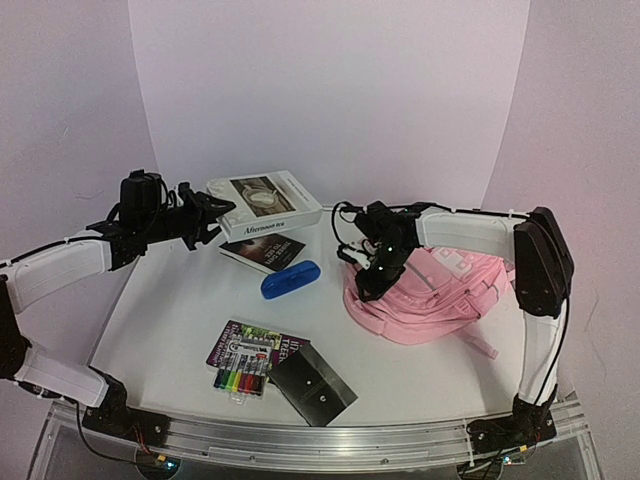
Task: Pack the student bag
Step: Place the book in the student bag.
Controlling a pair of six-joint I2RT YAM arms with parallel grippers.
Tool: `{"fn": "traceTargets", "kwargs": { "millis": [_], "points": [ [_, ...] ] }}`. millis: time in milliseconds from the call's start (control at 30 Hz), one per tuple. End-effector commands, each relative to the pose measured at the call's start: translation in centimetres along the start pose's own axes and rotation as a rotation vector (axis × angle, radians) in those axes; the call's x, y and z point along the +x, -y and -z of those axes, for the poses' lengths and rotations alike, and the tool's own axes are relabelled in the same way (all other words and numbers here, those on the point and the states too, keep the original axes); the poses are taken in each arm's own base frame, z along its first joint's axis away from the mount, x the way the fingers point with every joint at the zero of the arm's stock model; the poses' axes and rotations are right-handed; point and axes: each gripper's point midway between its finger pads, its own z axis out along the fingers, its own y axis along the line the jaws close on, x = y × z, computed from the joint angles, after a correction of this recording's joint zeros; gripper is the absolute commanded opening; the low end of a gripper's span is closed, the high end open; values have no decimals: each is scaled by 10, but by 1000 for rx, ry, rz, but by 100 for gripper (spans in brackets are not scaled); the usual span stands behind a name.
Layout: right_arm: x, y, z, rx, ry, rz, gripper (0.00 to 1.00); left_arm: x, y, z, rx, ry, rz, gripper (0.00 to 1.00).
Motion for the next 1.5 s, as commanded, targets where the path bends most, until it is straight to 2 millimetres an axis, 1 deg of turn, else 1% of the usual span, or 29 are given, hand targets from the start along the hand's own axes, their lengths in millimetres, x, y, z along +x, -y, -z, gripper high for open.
{"fn": "traceTargets", "kwargs": {
  "millis": [0, 67, 133, 200, 233, 333, 433, 533, 633, 800, 900, 967, 1067, 1233, 1267, 1367, 1467],
  "points": [
    [-9, 14, -2, 83, 8, 8, 29, -5, 17, 10, 49, 34, -57, 7],
    [-8, 16, -5, 89, -1, 7, 22, -5, 17, 10, 47, 32, -57, 7],
    [-10, 15, -5, 85, 4, 5, 12, -4, 15, 10, 43, 28, -58, 7],
    [-15, 11, 2, 61, 26, 3, 2, -3, 13, 10, 39, 24, -56, 7],
    [-19, 8, 9, 48, 45, 1, 0, -1, 10, 10, 35, 20, -53, 6],
    [-39, -1, 41, -4, 121, -3, 0, 4, 3, 10, 29, 4, -40, 6],
    [-65, -3, 87, -28, 245, -8, 0, 10, -3, 13, 30, -14, -28, 5],
    [-86, 0, 126, -42, 353, -32, 0, 18, -10, 18, 26, -32, -13, 5],
    [-102, 12, 155, -88, 438, -98, 0, 28, -17, 21, 32, -65, 0, 5],
    [-113, 33, 196, -178, 541, -185, 0, 41, -22, 19, 54, -136, -2, 4],
    [-116, 37, 219, -236, 594, -198, 0, 50, -17, 10, 97, -197, -16, 4],
    [-118, 37, 230, -263, 620, -196, 0, 55, -12, -2, 120, -244, -29, 3],
    [-120, 35, 238, -297, 639, -194, 0, 61, -6, -22, 151, -303, -52, 3],
    [-123, 32, 245, -334, 650, -215, 0, 58, -8, -69, 192, -339, -32, 3],
    [-124, 31, 245, -337, 653, -214, 0, 59, -8, -80, 196, -354, -30, 3],
    [-125, 30, 248, -348, 660, -213, 0, 66, 0, -121, 219, -417, -45, 3],
    [-129, 29, 250, -362, 672, -222, 0, 83, -1, -163, 236, -471, -33, 4]
  ]
}}
